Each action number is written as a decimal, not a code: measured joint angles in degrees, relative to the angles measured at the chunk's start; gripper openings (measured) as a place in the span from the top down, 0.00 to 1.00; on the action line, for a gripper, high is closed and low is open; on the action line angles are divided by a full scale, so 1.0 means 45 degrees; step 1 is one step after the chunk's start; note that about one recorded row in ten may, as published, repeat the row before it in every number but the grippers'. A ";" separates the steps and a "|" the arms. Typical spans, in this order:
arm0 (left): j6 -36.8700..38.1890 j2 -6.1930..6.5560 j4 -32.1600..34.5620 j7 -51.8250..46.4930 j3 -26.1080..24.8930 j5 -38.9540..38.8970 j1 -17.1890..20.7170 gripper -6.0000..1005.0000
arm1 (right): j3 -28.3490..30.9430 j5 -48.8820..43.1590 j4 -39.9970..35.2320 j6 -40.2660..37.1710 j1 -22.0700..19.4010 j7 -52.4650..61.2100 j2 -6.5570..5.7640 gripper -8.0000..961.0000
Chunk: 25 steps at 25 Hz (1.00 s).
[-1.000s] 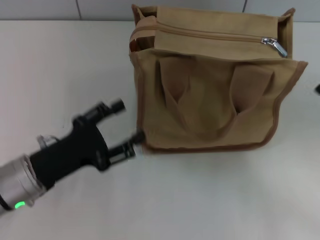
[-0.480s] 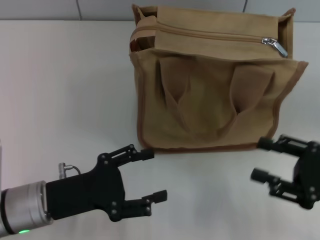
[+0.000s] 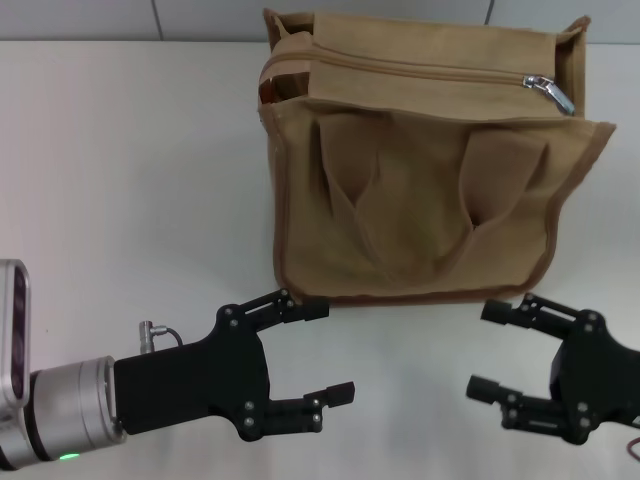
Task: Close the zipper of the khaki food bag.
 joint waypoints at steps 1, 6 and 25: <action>-0.0084 -0.0016 -0.0028 0.0037 0.0003 -0.0002 0.0045 0.17 | -0.0131 -0.0076 0.0253 0.0095 0.0043 -0.0420 0.0014 0.19; -0.0269 -0.0039 -0.0124 0.0063 0.0008 -0.0016 0.0208 0.17 | -0.0252 -0.0106 0.0873 0.0847 0.0286 -0.0602 0.0018 0.19; -0.0464 -0.0050 -0.0499 0.0083 0.0016 -0.0025 0.0663 0.17 | -0.0272 -0.0068 0.1722 0.1716 0.0450 -0.1280 0.0036 0.19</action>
